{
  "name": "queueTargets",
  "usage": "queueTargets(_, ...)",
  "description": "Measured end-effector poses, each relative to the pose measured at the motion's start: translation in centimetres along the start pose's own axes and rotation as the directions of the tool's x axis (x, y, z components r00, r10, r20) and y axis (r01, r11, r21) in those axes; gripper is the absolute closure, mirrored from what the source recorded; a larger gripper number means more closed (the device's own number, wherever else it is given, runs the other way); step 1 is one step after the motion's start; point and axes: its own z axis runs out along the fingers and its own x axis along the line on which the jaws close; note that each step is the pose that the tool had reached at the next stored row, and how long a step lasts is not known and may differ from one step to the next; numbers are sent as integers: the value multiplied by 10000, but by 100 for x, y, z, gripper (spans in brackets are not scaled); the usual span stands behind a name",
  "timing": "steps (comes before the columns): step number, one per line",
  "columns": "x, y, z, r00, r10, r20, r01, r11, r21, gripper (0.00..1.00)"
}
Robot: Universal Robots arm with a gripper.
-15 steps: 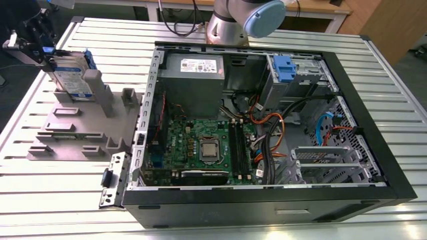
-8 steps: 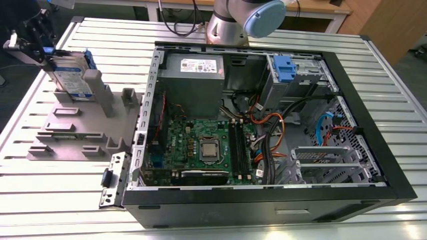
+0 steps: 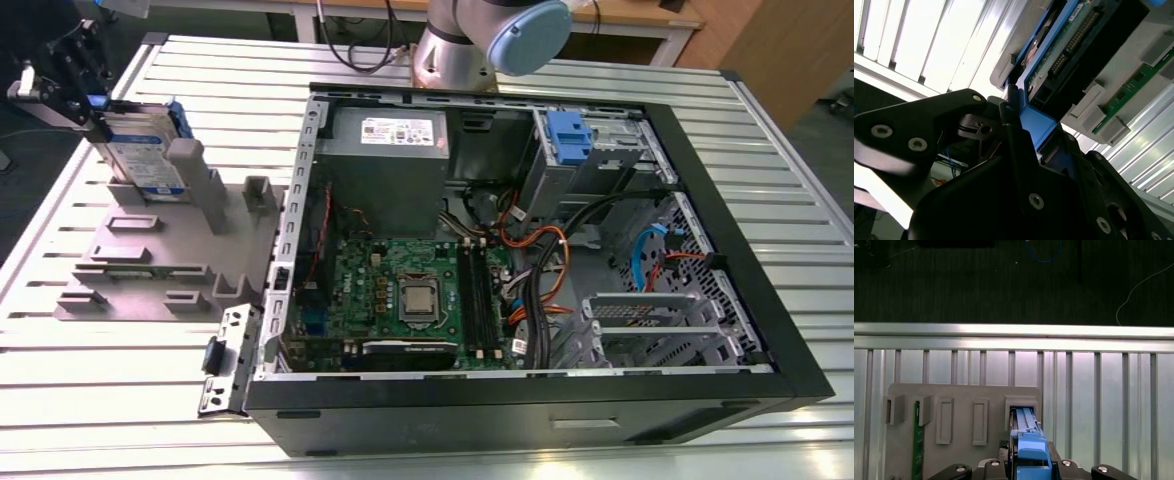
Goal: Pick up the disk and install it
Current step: 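Pick up the disk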
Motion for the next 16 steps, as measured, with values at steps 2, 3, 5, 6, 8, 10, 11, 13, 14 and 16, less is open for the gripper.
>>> queueTargets(2,0,0,2,10000,-1,0,1,10000,1,63)
queueTargets(3,0,0,2,10000,-1,0,1,10000,0,63)
queueTargets(5,0,0,2,10000,-1,1,1,10000,3,63)
queueTargets(6,0,0,1,10000,0,2,0,10000,3,63)
queueTargets(8,0,0,-3,10000,-1,1,1,10000,2,63)
queueTargets(10,0,0,-6,10000,0,1,0,10000,3,63)
queueTargets(11,0,0,-8,10000,0,1,0,10000,2,63)
queueTargets(13,0,0,-13,10000,-1,1,1,10000,1,63)
queueTargets(14,0,0,-15,10000,0,1,0,10000,1,63)
queueTargets(16,0,0,-19,10000,0,1,0,10000,1,63)
